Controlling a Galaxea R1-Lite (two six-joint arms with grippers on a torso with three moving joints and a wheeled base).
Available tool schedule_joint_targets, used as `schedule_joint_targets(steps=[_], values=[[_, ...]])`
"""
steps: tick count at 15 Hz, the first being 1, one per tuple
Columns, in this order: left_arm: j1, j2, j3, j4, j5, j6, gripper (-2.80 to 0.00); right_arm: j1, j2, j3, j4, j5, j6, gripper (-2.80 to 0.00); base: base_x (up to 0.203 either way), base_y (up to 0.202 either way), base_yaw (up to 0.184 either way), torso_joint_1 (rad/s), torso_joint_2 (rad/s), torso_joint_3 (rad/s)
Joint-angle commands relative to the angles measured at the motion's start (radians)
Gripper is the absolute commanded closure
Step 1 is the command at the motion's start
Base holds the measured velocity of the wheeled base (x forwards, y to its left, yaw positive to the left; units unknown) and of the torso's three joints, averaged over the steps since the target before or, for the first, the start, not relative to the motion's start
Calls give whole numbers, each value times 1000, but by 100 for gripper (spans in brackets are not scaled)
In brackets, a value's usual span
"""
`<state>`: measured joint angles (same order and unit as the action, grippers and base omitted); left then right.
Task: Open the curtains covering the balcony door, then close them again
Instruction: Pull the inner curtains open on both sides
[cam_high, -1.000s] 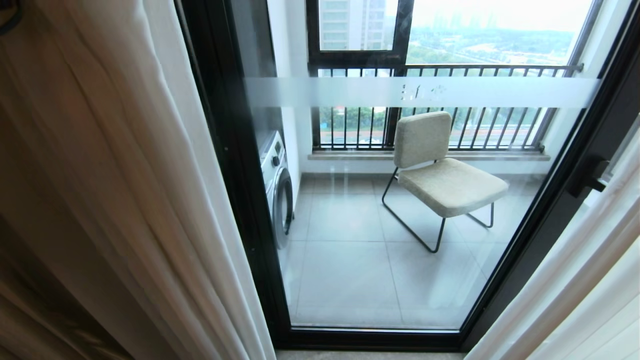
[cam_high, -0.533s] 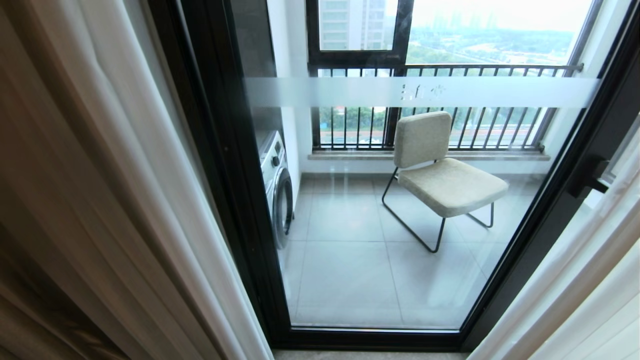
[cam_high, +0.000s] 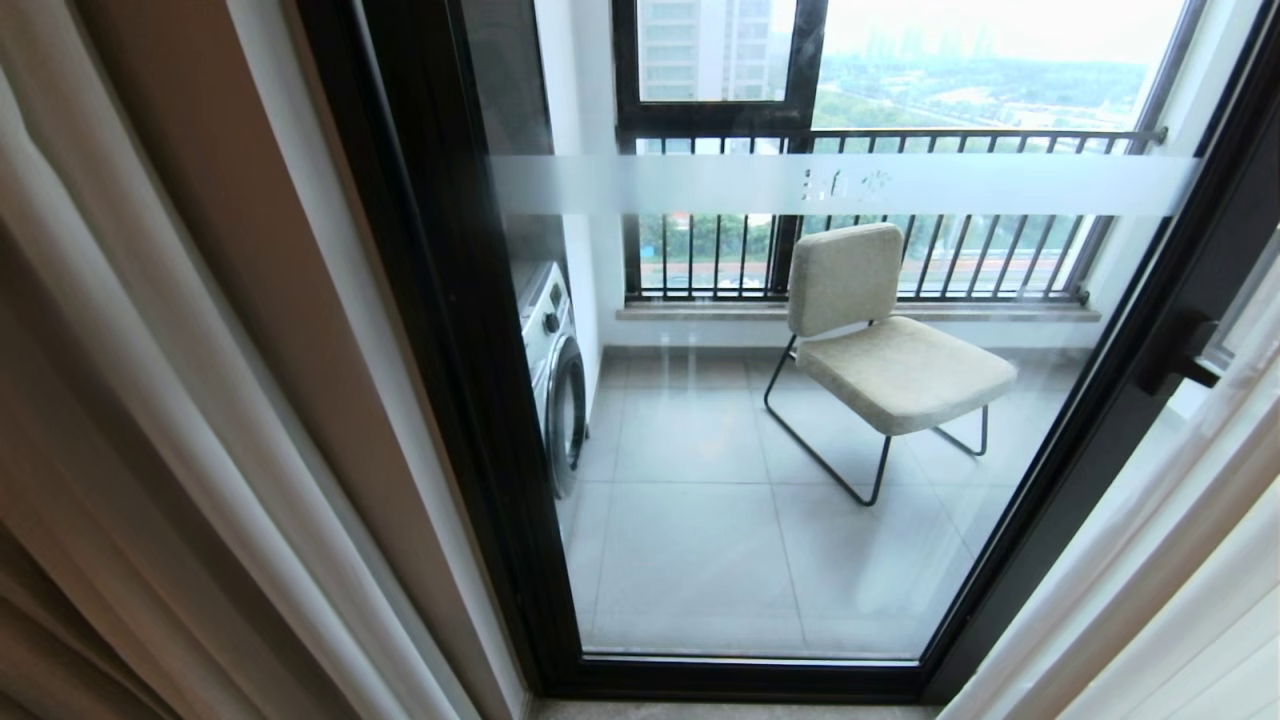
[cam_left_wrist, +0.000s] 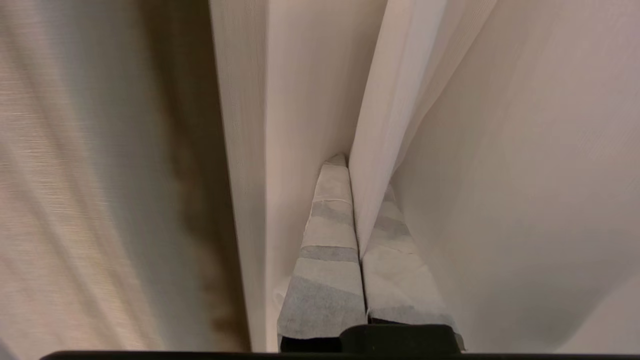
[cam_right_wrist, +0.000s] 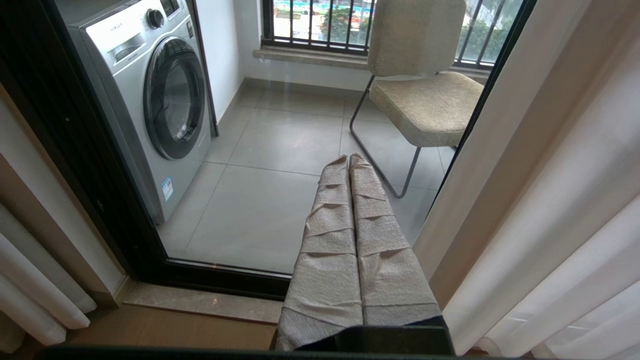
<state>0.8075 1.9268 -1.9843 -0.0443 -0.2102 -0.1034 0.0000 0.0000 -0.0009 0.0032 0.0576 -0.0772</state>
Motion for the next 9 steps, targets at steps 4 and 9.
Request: schedule_joint_targets(steps=[4,9], values=[[35,57,-7,1,-15,-1,0,0,0,0,0,1,-1,0,0,0,0,0,0,0],[-10,-7,-3,2,-23,-1,0,0,0,1,1,0,-1,0,0,0,0,0,0,0]])
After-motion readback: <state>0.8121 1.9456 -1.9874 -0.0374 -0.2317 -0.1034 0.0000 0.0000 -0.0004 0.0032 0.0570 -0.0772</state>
